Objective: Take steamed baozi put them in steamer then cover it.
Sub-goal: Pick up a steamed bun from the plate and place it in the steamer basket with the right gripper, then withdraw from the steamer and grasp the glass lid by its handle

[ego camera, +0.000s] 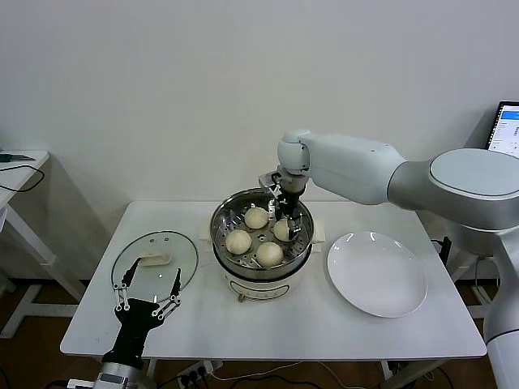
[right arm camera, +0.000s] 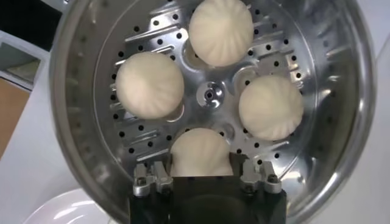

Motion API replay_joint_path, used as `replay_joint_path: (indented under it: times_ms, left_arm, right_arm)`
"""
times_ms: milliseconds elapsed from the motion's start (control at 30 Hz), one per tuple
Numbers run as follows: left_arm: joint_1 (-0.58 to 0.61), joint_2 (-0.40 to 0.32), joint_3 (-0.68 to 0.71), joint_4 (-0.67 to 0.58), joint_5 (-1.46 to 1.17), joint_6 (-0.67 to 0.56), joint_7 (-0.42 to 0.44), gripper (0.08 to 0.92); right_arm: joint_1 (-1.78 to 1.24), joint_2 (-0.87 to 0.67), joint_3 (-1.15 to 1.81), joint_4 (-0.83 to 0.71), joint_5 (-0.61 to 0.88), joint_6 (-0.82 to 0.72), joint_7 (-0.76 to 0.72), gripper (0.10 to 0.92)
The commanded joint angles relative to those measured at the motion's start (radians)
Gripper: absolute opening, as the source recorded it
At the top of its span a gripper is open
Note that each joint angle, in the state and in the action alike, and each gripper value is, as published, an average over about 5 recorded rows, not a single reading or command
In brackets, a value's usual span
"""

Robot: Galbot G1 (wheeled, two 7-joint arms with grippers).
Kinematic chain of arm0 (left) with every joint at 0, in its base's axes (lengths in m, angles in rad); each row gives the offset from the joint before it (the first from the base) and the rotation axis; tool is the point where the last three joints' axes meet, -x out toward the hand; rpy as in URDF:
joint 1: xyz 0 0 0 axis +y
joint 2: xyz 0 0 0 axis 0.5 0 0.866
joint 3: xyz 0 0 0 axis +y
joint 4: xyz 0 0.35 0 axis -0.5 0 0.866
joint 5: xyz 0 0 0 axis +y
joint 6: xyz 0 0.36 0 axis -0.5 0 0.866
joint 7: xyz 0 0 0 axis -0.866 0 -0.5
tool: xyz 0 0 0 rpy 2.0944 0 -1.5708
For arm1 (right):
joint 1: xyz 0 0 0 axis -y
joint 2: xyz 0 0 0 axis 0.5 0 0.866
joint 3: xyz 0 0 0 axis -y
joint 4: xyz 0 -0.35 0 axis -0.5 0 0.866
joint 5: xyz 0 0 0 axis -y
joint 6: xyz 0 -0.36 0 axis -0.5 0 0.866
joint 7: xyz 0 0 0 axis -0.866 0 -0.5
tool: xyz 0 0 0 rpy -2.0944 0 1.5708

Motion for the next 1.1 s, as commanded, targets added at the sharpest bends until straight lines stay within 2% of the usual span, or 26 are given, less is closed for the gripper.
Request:
replay_joint_path:
  times_ms: [33, 233, 333, 400, 567, 633, 700, 867, 967, 1100]
  left_arm:
    - [-0.005, 0.0, -0.009, -0.002, 0.004, 0.001, -0.002, 0.823]
    - [-0.033, 0.004, -0.025, 0.004, 0.053, 0.001, -0.009, 0.823]
    - [-0.064, 0.009, -0.029, 0.024, 0.113, -0.002, -0.017, 0.823]
    - [-0.091, 0.015, -0.031, 0.047, 0.162, -0.003, -0.025, 0.823]
    - [-0.167, 0.035, -0.029, 0.121, 0.312, 0.003, -0.053, 0.823]
    - [-0.194, 0.043, -0.026, 0.157, 0.39, 0.01, -0.065, 0.823]
    - [-0.218, 0.048, -0.023, 0.197, 0.465, 0.018, -0.074, 0.823]
    - [-0.256, 0.054, -0.009, 0.281, 0.582, 0.033, -0.09, 0.823]
    - [-0.273, 0.055, -0.006, 0.331, 0.657, 0.024, -0.092, 0.823]
    - [-0.295, 0.058, -0.014, 0.404, 0.766, 0.013, -0.093, 0.823]
  right_arm:
    - [-0.006, -0.029, 0.036, 0.051, -0.014, 0.003, 0.027, 0.799]
    - [0.066, -0.21, 0.17, 0.222, -0.017, 0.032, 0.039, 0.822]
    - [0.077, -0.343, 0.259, 0.311, -0.003, 0.096, 0.138, 0.823]
    - [0.064, -0.45, 0.303, 0.383, 0.027, 0.135, 0.302, 0.823]
    - [-0.07, -0.693, 0.363, 0.558, 0.158, 0.221, 0.992, 0.823]
    - [-0.208, -0.762, 0.476, 0.591, 0.187, 0.255, 1.171, 0.823]
    - [-0.387, -0.813, 0.638, 0.608, 0.198, 0.292, 1.287, 0.823]
    - [-0.905, -0.811, 1.173, 0.601, 0.203, 0.369, 1.43, 0.823]
    - [-1.155, -0.748, 1.449, 0.577, 0.183, 0.389, 1.467, 0.823]
    - [-1.371, -0.642, 1.675, 0.543, 0.133, 0.409, 1.488, 0.823]
